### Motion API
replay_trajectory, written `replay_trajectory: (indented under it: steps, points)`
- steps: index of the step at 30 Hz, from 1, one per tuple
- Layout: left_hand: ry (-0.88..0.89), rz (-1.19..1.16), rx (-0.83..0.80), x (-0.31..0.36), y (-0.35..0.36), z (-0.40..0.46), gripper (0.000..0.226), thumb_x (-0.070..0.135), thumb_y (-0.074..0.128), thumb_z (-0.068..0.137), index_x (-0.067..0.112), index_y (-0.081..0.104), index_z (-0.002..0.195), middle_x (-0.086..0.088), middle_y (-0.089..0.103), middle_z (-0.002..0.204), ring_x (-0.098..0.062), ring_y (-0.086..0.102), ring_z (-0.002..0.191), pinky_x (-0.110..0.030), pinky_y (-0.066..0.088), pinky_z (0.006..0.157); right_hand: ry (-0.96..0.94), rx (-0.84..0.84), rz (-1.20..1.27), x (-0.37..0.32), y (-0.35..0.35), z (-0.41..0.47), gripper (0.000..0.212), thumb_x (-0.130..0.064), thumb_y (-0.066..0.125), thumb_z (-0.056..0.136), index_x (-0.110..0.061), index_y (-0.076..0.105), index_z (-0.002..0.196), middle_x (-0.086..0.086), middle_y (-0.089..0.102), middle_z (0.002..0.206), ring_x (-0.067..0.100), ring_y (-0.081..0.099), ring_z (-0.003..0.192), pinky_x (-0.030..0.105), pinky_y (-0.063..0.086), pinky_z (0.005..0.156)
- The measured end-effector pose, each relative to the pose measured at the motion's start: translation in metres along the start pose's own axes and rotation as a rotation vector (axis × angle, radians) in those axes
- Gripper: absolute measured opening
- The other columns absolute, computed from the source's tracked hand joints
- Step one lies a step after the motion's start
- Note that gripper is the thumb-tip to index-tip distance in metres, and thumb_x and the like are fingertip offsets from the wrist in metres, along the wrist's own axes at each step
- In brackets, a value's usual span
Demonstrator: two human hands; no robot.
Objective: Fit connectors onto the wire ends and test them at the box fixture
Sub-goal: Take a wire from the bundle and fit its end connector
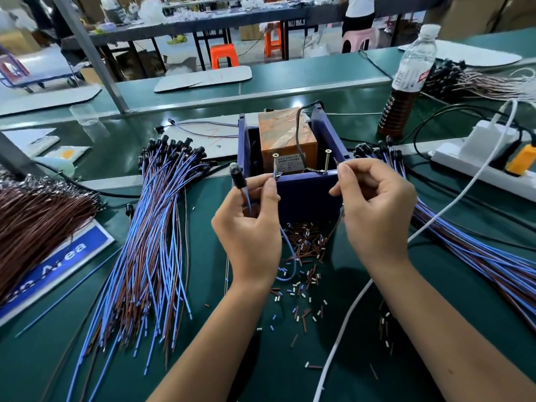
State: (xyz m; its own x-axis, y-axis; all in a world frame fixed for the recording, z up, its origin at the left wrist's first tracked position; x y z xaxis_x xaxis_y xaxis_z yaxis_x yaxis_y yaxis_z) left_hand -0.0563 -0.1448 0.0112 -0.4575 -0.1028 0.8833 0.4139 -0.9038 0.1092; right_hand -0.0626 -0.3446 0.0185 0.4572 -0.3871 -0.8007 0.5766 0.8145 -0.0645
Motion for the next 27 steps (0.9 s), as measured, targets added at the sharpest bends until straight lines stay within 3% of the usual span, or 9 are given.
replay_trajectory:
  steps: [8, 13, 17, 21, 24, 27]
  points:
    - [0.037, 0.082, 0.02, 0.0, -0.001, 0.001, 0.009, 0.012, 0.073, 0.095, 0.017, 0.077, 0.089, 0.012, 0.067, 0.069, -0.004, 0.058, 0.062, -0.022, 0.047, 0.063, -0.065, 0.005, -0.047, -0.006, 0.006, -0.004, 0.011, -0.015, 0.065, 0.101, -0.02, 0.074, 0.097, -0.012, 0.071, 0.072, 0.01, 0.072, 0.069, 0.019, 0.055, 0.064]
    - [0.105, 0.124, 0.014, 0.005, -0.001, 0.001, 0.013, 0.008, 0.071, 0.095, 0.017, 0.074, 0.086, 0.009, 0.067, 0.07, -0.013, 0.061, 0.064, -0.029, 0.051, 0.065, -0.069, -0.005, -0.066, -0.005, 0.006, -0.004, 0.012, -0.015, 0.066, 0.101, -0.011, 0.077, 0.1, -0.009, 0.072, 0.073, 0.007, 0.071, 0.068, 0.017, 0.053, 0.064]
    - [0.117, 0.135, 0.018, 0.006, -0.001, 0.001, 0.016, 0.007, 0.071, 0.095, 0.02, 0.073, 0.085, 0.014, 0.066, 0.069, -0.001, 0.059, 0.066, -0.023, 0.05, 0.066, -0.075, -0.015, -0.072, -0.006, 0.006, -0.004, 0.013, -0.015, 0.065, 0.102, -0.009, 0.077, 0.102, -0.007, 0.072, 0.073, 0.008, 0.071, 0.069, 0.018, 0.053, 0.065]
    - [0.131, 0.128, 0.018, 0.006, 0.0, 0.001, 0.019, 0.009, 0.071, 0.095, 0.025, 0.072, 0.084, 0.016, 0.065, 0.068, -0.002, 0.059, 0.066, -0.022, 0.05, 0.066, -0.077, -0.016, -0.072, -0.004, 0.007, -0.004, 0.014, -0.016, 0.065, 0.102, -0.009, 0.077, 0.103, -0.008, 0.072, 0.074, 0.006, 0.071, 0.07, 0.017, 0.053, 0.066]
    - [0.155, 0.096, 0.054, 0.009, -0.003, -0.001, 0.018, 0.011, 0.071, 0.096, 0.027, 0.072, 0.088, 0.013, 0.068, 0.072, -0.014, 0.063, 0.063, -0.035, 0.052, 0.061, -0.053, -0.024, -0.047, -0.003, 0.006, -0.004, 0.013, -0.015, 0.065, 0.102, -0.011, 0.077, 0.102, -0.009, 0.072, 0.074, 0.008, 0.071, 0.07, 0.018, 0.054, 0.066]
    - [0.322, 0.082, 0.024, 0.031, 0.004, -0.013, 0.011, 0.01, 0.069, 0.096, 0.021, 0.071, 0.093, 0.001, 0.067, 0.072, -0.027, 0.058, 0.055, -0.042, 0.047, 0.05, -0.008, -0.005, 0.033, -0.004, 0.001, -0.005, 0.01, -0.013, 0.064, 0.102, -0.014, 0.073, 0.104, -0.006, 0.072, 0.072, 0.013, 0.071, 0.068, 0.02, 0.053, 0.066]
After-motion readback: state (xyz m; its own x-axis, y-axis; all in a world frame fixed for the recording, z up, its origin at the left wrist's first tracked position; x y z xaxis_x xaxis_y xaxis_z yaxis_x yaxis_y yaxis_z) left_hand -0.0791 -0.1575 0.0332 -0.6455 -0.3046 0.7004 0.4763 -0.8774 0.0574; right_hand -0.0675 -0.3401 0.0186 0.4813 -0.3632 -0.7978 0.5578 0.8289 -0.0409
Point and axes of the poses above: each hand's wrist, its own z-axis towards the middle knuckle, its own y-axis out of the palm, x = y × z, the point moved 6 cm from there along z, towards the middle knuckle
